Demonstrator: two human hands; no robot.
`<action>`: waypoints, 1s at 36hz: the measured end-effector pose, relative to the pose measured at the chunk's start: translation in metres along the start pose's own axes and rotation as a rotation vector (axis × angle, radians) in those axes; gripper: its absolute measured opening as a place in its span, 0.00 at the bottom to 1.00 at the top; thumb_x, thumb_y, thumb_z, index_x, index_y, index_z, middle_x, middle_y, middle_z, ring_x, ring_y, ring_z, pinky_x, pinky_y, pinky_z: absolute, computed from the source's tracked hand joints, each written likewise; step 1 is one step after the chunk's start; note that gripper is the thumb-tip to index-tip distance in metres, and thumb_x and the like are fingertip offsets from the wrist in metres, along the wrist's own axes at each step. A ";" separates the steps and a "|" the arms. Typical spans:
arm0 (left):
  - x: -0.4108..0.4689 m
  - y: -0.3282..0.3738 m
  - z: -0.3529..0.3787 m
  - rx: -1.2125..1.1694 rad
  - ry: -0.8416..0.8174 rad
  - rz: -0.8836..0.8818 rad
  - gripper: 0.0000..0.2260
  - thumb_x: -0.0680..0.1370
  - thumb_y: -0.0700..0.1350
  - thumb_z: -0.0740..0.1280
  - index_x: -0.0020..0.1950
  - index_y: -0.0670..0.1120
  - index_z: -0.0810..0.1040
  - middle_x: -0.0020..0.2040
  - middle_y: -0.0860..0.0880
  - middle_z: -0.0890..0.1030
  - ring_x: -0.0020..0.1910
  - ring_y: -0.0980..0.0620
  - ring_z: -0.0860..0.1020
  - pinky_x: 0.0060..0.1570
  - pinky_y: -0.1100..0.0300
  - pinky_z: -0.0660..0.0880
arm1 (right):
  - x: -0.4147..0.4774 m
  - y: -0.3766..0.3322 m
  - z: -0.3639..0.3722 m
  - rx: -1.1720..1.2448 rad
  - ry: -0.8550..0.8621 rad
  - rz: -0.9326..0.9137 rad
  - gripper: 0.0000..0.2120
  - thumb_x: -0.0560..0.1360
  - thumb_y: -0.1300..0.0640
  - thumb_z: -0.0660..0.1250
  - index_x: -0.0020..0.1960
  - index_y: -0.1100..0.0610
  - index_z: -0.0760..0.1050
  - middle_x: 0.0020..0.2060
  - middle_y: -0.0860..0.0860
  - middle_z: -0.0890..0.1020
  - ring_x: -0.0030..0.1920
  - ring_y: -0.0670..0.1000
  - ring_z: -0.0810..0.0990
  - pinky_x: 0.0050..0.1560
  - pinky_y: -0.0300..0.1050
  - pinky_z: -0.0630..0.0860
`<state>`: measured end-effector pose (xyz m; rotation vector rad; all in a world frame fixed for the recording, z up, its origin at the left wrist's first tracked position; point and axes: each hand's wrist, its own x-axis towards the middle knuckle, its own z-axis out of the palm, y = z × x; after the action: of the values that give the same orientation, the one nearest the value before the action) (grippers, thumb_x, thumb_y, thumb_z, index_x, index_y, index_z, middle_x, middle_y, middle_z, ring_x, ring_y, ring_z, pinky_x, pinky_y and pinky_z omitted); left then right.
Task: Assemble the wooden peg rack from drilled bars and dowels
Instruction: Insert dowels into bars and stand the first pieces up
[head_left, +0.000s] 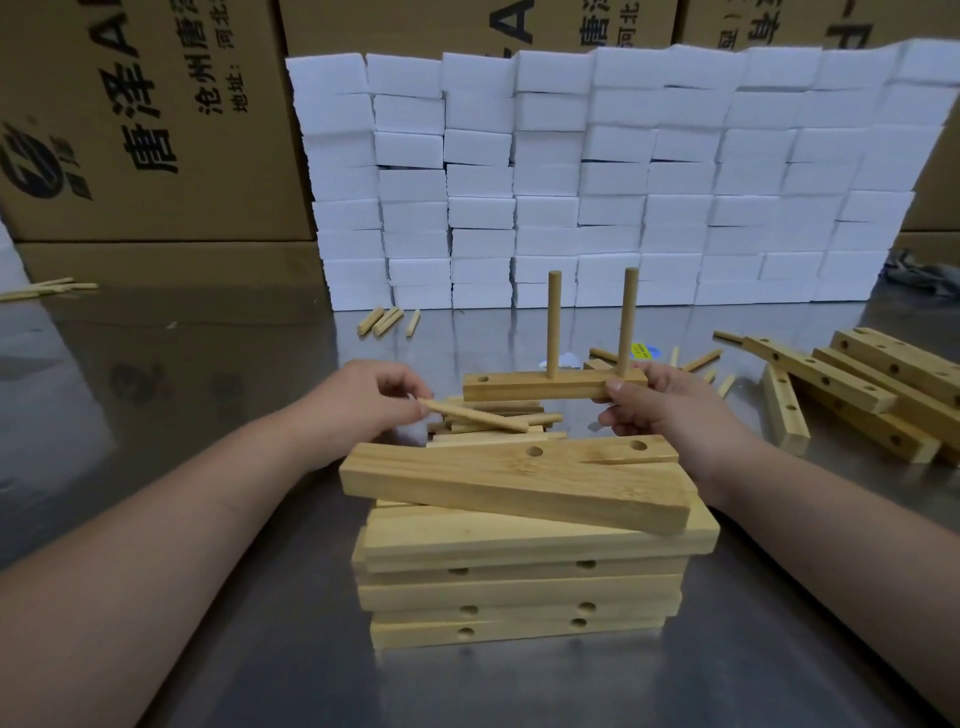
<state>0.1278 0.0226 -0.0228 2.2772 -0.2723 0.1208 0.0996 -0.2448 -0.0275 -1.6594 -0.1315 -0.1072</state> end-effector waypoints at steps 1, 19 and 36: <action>0.001 0.000 -0.002 -0.082 0.045 -0.001 0.06 0.74 0.40 0.69 0.40 0.50 0.82 0.45 0.47 0.82 0.45 0.50 0.78 0.47 0.57 0.74 | 0.000 0.000 0.000 0.005 -0.001 0.001 0.07 0.78 0.62 0.62 0.53 0.64 0.75 0.35 0.53 0.78 0.29 0.41 0.78 0.34 0.33 0.73; 0.012 0.059 -0.004 -0.503 0.404 0.138 0.08 0.81 0.41 0.56 0.46 0.50 0.72 0.43 0.54 0.82 0.39 0.55 0.83 0.37 0.63 0.76 | -0.001 -0.001 0.001 0.034 -0.042 0.016 0.05 0.78 0.61 0.61 0.51 0.58 0.75 0.45 0.55 0.82 0.36 0.49 0.81 0.51 0.49 0.70; 0.007 0.058 0.003 -0.310 0.330 0.207 0.09 0.80 0.42 0.59 0.46 0.55 0.73 0.38 0.59 0.83 0.34 0.56 0.82 0.37 0.63 0.75 | 0.000 -0.001 0.000 0.067 -0.074 0.040 0.06 0.79 0.61 0.59 0.53 0.57 0.73 0.42 0.52 0.85 0.34 0.48 0.83 0.49 0.45 0.77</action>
<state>0.1208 -0.0181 0.0190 1.8820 -0.3264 0.5206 0.0994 -0.2451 -0.0261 -1.5987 -0.1565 -0.0109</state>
